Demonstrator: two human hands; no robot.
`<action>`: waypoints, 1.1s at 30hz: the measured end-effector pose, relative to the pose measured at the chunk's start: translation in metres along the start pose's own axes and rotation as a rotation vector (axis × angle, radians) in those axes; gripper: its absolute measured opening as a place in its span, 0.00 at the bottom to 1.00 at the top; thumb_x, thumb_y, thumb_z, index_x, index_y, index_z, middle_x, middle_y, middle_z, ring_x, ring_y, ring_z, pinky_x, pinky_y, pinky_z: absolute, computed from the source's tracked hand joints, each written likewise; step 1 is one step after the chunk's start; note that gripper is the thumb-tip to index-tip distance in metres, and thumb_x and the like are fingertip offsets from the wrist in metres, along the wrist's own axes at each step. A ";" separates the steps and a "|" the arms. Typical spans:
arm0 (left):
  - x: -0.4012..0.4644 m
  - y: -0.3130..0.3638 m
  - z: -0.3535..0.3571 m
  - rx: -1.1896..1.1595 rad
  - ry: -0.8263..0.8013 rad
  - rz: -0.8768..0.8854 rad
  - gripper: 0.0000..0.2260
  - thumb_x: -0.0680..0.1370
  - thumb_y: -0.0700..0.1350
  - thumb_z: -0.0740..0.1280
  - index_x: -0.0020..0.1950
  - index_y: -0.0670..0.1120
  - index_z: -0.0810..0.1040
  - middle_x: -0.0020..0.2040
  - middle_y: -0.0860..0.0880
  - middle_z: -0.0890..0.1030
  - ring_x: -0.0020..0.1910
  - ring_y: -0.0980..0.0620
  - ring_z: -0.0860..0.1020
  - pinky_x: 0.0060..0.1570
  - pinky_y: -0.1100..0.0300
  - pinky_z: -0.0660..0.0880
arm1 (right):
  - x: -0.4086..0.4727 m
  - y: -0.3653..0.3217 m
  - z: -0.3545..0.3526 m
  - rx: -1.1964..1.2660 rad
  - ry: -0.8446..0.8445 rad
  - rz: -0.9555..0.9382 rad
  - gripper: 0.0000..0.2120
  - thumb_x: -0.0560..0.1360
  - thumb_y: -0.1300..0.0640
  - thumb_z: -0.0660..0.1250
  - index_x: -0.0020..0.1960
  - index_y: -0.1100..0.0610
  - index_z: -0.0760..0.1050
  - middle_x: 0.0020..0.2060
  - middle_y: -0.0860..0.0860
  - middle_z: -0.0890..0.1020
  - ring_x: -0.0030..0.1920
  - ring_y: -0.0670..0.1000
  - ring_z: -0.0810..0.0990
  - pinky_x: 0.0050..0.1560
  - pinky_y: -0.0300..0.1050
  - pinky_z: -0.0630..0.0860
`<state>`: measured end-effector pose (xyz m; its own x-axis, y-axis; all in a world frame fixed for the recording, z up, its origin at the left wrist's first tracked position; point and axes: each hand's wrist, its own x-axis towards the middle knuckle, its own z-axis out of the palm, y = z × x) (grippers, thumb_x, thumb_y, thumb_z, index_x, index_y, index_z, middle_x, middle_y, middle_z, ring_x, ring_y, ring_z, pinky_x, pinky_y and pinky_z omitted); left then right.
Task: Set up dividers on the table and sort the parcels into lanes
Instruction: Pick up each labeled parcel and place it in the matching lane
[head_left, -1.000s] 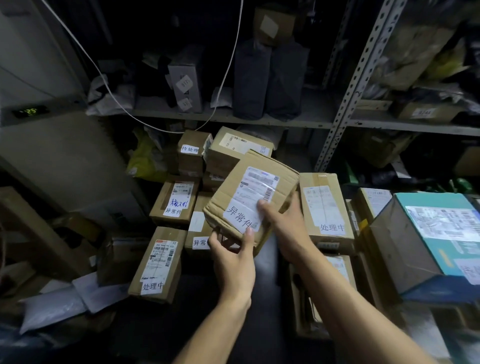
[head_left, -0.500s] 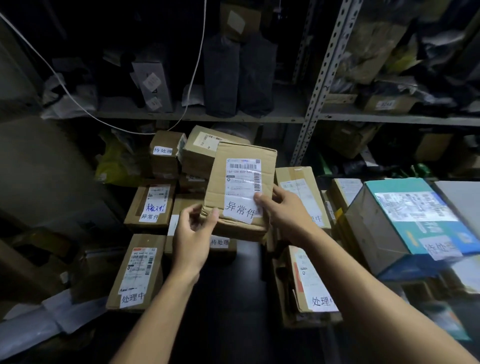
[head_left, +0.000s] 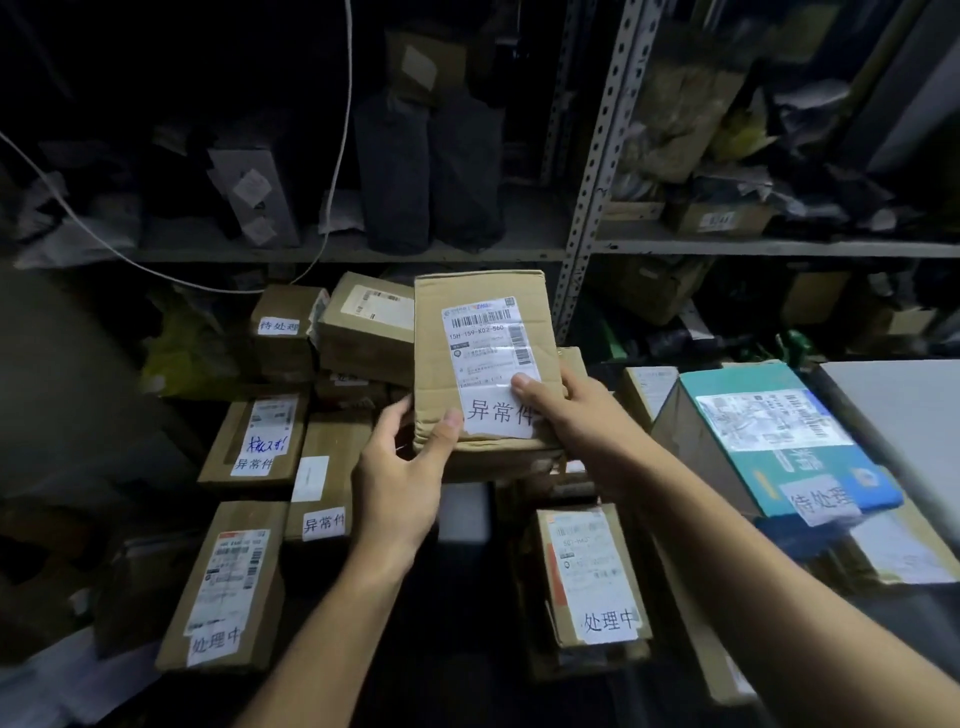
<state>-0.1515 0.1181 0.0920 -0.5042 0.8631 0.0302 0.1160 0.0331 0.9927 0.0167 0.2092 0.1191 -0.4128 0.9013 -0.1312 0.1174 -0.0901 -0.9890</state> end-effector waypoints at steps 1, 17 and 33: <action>0.001 0.010 0.009 -0.014 -0.007 0.022 0.17 0.71 0.59 0.72 0.58 0.57 0.78 0.48 0.61 0.84 0.50 0.65 0.80 0.50 0.65 0.76 | 0.000 -0.009 -0.011 -0.024 0.010 -0.026 0.21 0.73 0.42 0.69 0.64 0.46 0.74 0.54 0.43 0.85 0.54 0.46 0.85 0.54 0.46 0.81; -0.026 0.129 0.328 0.015 -0.305 0.123 0.17 0.68 0.64 0.73 0.50 0.58 0.74 0.46 0.60 0.82 0.44 0.66 0.80 0.48 0.59 0.78 | -0.062 -0.079 -0.350 -0.080 0.240 -0.134 0.12 0.80 0.58 0.64 0.63 0.54 0.76 0.55 0.50 0.85 0.56 0.51 0.84 0.54 0.42 0.81; -0.057 0.089 0.523 0.353 -0.480 -0.124 0.26 0.79 0.58 0.62 0.74 0.49 0.64 0.60 0.54 0.77 0.54 0.56 0.75 0.45 0.62 0.67 | -0.066 0.061 -0.542 -0.051 0.431 0.142 0.05 0.80 0.56 0.66 0.55 0.49 0.77 0.53 0.48 0.85 0.48 0.45 0.86 0.44 0.38 0.81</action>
<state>0.3354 0.3353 0.1171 -0.0995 0.9702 -0.2211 0.3996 0.2424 0.8841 0.5404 0.3740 0.1042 0.0232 0.9766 -0.2136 0.1940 -0.2140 -0.9574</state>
